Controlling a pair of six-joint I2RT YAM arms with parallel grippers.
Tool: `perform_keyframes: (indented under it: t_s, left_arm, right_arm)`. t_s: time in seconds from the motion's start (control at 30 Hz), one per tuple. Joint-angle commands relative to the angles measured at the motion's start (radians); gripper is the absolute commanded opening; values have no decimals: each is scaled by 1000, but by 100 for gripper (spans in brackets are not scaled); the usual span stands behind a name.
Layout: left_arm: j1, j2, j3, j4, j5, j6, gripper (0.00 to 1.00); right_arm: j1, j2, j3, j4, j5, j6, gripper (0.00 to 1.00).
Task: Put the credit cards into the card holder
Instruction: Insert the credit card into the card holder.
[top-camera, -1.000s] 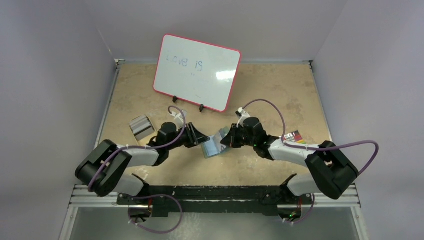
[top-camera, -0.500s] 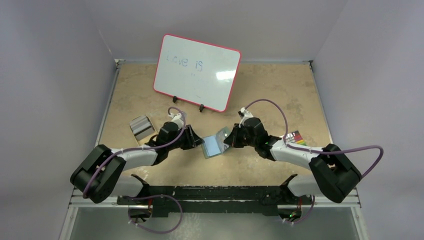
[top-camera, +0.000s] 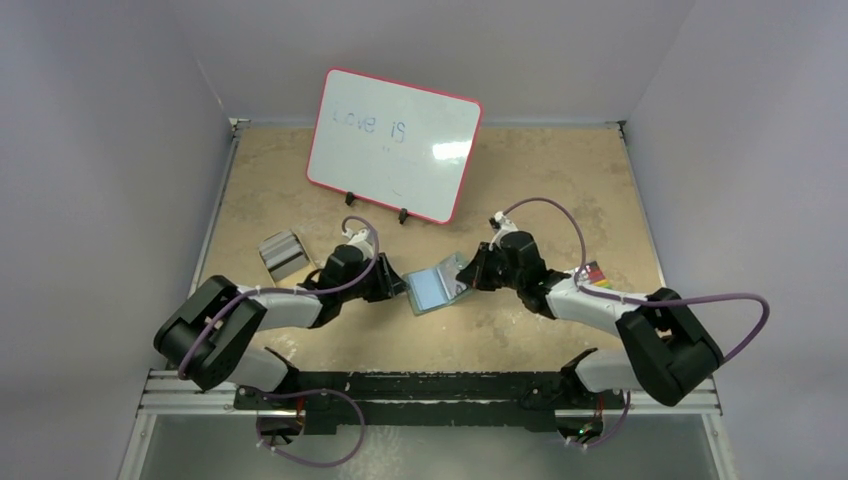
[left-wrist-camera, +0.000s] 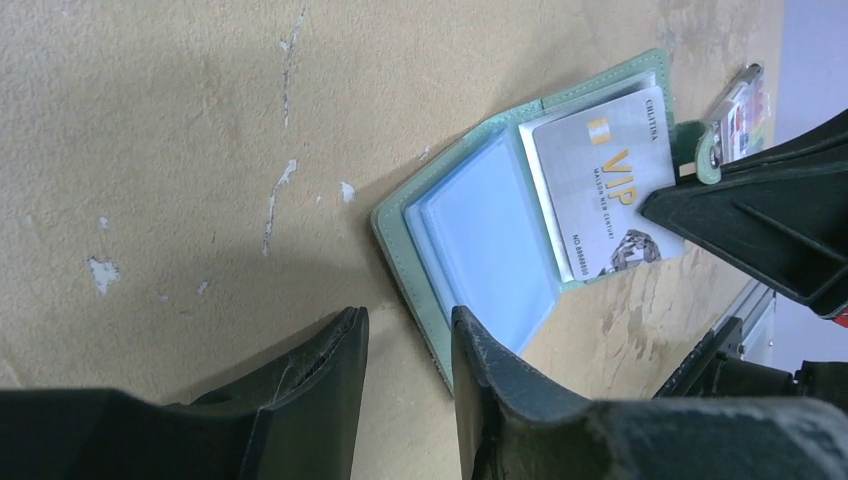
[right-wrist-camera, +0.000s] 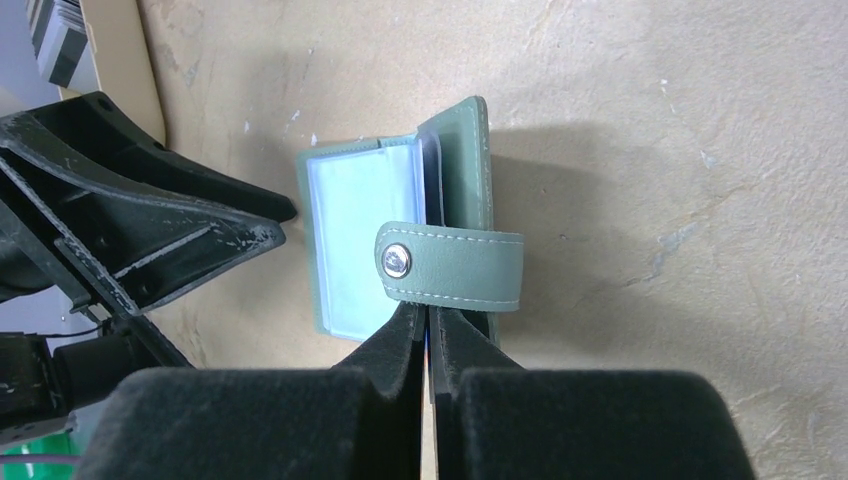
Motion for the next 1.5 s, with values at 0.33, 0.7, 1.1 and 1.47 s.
perform_keyframes:
  t_s: [0.33,0.7,1.1,1.47]
  left_arm:
    - [-17,102,-34,301,22,-84,43]
    - [-17,243,-35,555,101,-172,22]
    - [-17,180,-41,397,103,-71,6]
    - [-17,180,-45,357,164,-35,0]
  right_arm:
    - [-45,19,-81,104,-64,35,0]
    - [-52,10,-103,122,-70,42,0]
    - [-75,7,-125,220,-160,95,0]
    - [-84,42,-135,291,-198,147,0]
